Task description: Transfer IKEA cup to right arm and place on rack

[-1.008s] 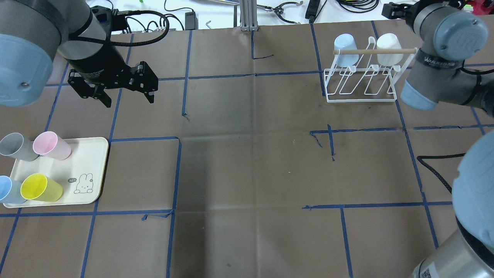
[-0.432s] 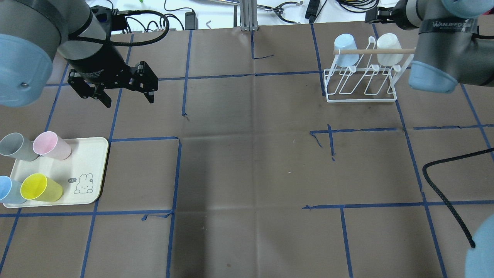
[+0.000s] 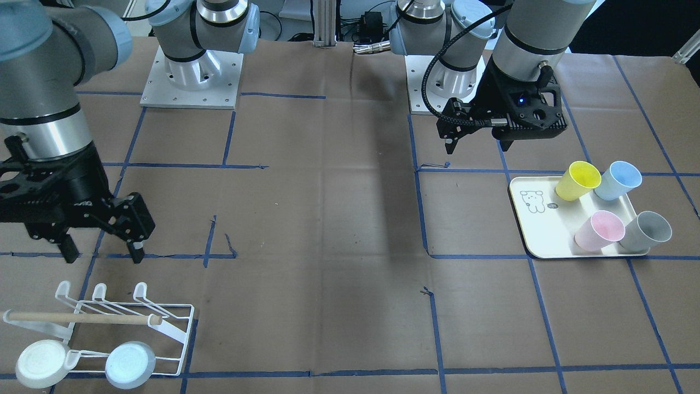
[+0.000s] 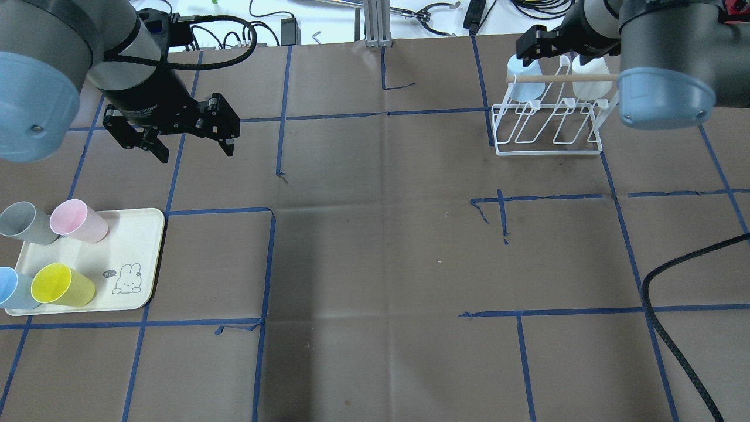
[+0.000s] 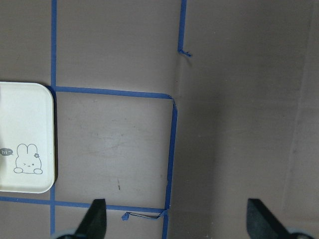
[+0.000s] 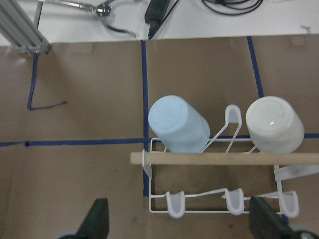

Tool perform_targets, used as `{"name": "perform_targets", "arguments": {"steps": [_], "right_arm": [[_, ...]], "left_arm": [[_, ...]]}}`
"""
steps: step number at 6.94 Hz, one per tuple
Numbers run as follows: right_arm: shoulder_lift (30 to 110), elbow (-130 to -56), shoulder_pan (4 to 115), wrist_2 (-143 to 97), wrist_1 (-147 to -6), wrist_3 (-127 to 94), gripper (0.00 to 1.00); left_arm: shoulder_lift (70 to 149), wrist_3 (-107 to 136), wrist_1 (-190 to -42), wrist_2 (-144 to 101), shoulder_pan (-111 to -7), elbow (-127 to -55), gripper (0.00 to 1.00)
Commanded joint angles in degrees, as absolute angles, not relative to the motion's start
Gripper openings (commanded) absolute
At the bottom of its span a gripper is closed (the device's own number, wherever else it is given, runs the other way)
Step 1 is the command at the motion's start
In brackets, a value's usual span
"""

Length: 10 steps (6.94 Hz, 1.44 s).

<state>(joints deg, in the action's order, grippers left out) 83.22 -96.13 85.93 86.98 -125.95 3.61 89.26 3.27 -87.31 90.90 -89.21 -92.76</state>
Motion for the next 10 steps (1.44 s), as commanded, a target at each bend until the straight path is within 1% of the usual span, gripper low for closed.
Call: {"name": "perform_targets", "arguments": {"steps": [1,3,4,6,10], "right_arm": [[89.0,-95.7,87.8,90.2,-111.3,2.4,1.00],[93.8,-95.8,88.7,89.3,-101.0,-2.8,1.00],[95.3,-95.8,90.8,89.4,-100.4,-2.9,1.00],[94.9,-96.1,94.9,90.0,-100.5,-3.7,1.00],[94.7,-96.3,94.8,90.3,-100.8,-3.2,1.00]], "left_arm": [[89.5,2.9,-86.7,91.1,-89.2,-92.7,1.00],[89.8,2.7,-85.4,91.1,-89.1,-92.7,1.00],[89.9,2.6,-85.3,91.1,-89.2,-92.7,1.00],[89.8,2.6,-84.9,91.1,-89.2,-92.8,1.00],[89.8,2.6,-85.0,91.0,-89.1,-92.8,1.00]]}}
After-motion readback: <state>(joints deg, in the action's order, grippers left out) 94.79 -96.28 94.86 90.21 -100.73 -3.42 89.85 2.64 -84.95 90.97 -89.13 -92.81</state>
